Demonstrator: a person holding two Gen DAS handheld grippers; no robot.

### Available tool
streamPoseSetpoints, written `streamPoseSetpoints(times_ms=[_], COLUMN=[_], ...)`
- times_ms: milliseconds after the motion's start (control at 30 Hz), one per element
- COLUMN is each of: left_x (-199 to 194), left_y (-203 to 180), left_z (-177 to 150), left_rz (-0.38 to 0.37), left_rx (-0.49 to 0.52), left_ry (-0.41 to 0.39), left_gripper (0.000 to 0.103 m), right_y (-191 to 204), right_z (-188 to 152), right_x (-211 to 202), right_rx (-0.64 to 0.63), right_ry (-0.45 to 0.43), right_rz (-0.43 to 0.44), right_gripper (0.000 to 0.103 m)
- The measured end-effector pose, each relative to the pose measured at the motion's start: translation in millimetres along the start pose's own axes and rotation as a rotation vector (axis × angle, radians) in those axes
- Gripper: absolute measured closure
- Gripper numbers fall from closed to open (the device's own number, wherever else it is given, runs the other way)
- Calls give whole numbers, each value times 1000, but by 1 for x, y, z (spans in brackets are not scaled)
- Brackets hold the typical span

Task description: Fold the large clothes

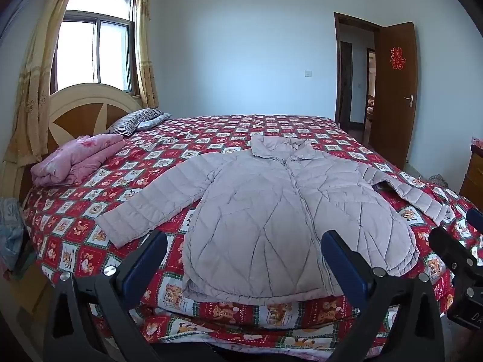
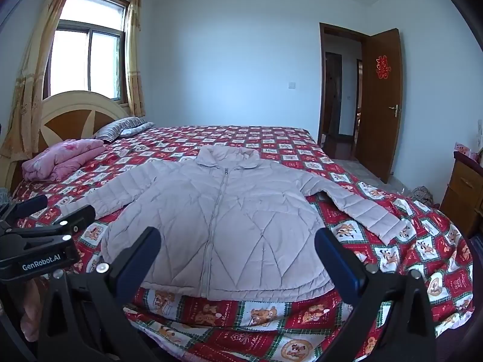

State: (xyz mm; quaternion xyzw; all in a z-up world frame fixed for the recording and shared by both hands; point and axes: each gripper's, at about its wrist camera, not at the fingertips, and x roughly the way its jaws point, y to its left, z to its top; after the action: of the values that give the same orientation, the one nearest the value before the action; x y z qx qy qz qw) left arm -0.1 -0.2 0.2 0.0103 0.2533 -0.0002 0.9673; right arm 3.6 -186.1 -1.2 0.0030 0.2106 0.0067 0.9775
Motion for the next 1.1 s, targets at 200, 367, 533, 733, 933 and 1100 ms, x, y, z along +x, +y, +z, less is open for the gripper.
streamPoseSetpoints(times_ms=[200, 367, 533, 733, 933, 1100], left_x=[-7, -5, -5, -7, -7, -7], left_y=[-6, -5, -6, -9, -10, -8], left_z=[-7, -1, 0, -2, -2, -1], left_rz=[15, 21, 41, 37, 36, 46], left_rx=[36, 46, 63, 70, 76, 64], left_ry=[-59, -48, -58, -70, -76, -78], left_gripper=[1, 1, 1, 1, 1, 1], right_y=[1, 2, 1, 4, 4, 3], right_z=[-1, -4, -3, -5, -7, -7], right_x=[2, 5, 4, 5, 7, 7], right_rx=[-2, 1, 5, 0, 3, 5], right_ry=[7, 4, 8, 16, 24, 24], right_rz=[0, 5, 8, 12, 14, 14], right_gripper=[0, 0, 0, 0, 0, 0])
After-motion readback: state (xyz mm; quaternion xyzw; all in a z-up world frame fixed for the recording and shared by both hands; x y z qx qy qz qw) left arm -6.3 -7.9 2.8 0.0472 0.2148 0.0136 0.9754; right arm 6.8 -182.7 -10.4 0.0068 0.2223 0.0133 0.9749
